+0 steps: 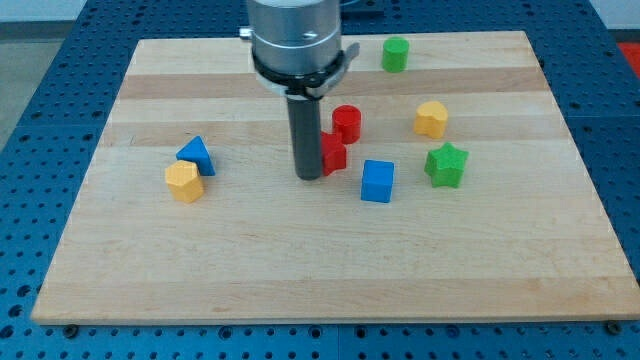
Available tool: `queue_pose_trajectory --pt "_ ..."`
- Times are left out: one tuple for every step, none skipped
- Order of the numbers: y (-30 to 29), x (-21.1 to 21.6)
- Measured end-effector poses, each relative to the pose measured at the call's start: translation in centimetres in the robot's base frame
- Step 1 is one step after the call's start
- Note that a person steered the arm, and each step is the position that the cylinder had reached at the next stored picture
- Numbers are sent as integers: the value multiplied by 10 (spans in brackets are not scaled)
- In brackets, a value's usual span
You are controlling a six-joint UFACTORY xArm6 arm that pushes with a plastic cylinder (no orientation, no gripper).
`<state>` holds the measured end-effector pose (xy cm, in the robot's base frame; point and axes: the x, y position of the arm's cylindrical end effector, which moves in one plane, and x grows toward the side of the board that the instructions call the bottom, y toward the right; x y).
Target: Move the blue cube to the red star
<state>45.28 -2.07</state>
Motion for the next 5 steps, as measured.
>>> queue_pose_trajectory --pt "15 -1" --pt "15 -9" --pt "16 -15" --pt "24 -3" --pt "16 22"
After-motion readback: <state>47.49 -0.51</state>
